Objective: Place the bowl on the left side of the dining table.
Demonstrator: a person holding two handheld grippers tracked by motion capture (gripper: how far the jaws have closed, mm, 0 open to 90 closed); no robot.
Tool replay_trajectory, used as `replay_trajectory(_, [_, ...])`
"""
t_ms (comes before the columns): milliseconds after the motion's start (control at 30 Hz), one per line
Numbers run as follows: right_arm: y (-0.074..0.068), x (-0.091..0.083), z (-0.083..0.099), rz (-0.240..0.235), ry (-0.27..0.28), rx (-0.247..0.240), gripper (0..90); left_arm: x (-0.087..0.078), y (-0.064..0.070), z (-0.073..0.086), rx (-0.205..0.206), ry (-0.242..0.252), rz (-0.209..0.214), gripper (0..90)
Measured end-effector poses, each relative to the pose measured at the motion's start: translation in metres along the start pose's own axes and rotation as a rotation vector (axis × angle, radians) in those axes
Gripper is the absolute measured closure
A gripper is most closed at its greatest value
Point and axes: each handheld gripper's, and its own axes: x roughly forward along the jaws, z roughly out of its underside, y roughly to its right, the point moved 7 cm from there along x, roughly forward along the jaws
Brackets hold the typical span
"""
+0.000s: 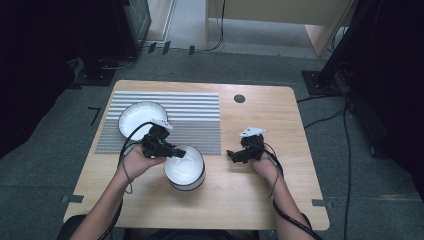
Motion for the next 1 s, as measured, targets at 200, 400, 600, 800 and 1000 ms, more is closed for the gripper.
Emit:
replay_trajectory(200, [0.000, 0.000, 0.000, 0.000, 0.000, 0.000, 0.0, 0.002, -0.002, 0.001, -0.003, 0.004, -0.001, 77.2])
replay_trajectory(400, [0.000, 0.000, 0.000, 0.000, -0.001, -0.002, 0.0, 0.002, -0.003, 0.002, -0.017, 0.024, 0.031, 76.9])
replay_trajectory(600, [0.000, 0.000, 0.000, 0.000, 0.000, -0.002, 0.0, 0.001, -0.003, 0.001, -0.015, 0.023, 0.031, 76.7])
replay_trajectory(800, [0.000, 0.000, 0.000, 0.000, 0.000, -0.002, 0.0, -0.003, 0.000, -0.001, 0.000, 0.027, 0.023, 76.2])
replay_trajectory(1000, [0.000, 0.000, 0.000, 0.000, 0.000, 0.000, 0.0, -0.011, 0.001, -0.002, 0.004, 0.030, 0.024, 76.0])
